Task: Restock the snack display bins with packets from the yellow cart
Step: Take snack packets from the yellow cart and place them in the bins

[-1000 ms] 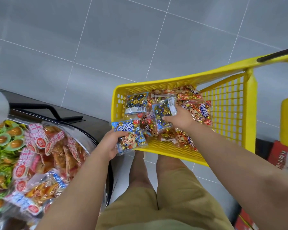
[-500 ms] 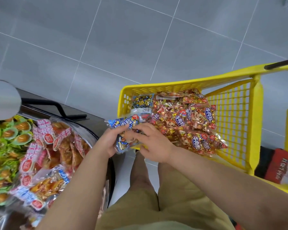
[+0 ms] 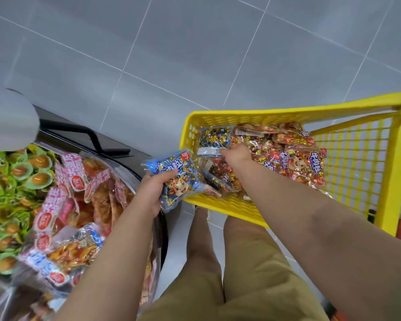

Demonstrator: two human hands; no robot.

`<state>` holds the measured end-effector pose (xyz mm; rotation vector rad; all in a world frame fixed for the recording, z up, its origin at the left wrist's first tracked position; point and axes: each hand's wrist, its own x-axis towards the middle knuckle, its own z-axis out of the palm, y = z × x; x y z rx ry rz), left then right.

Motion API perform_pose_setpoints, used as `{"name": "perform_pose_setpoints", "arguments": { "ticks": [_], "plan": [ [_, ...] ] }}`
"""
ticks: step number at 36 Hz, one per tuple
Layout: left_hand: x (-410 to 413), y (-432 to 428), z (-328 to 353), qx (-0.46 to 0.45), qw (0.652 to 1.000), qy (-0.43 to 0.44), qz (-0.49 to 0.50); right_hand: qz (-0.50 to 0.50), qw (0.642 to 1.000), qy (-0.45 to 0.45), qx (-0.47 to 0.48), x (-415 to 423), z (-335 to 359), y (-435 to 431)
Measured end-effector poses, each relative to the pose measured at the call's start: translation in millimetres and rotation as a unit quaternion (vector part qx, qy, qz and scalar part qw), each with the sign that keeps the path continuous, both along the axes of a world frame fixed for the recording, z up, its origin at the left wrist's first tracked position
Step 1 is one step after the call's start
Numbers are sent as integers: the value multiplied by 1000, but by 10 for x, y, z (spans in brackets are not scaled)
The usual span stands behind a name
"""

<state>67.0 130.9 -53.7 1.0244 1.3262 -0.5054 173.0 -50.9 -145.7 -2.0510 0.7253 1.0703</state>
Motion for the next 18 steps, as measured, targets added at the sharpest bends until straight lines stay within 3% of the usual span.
{"name": "perform_pose_setpoints", "arguments": {
  "ticks": [6, 9, 14, 18],
  "plan": [
    [-8, -1, 49, -16, 1000, -19, -12, -109, 991, -67, 33, -64, 352, -215],
    [5, -3, 105, -20, 999, -32, -9, -90, 991, -97, 35, -108, 625, -420],
    [70, -71, 275, 68, 990, -75, -97, -81, 987, -102, 89, -110, 1234, -635],
    [138, -115, 419, 37, 982, -118, -141, -83, 981, -39, 168, -71, 1662, -690]
  ]
}}
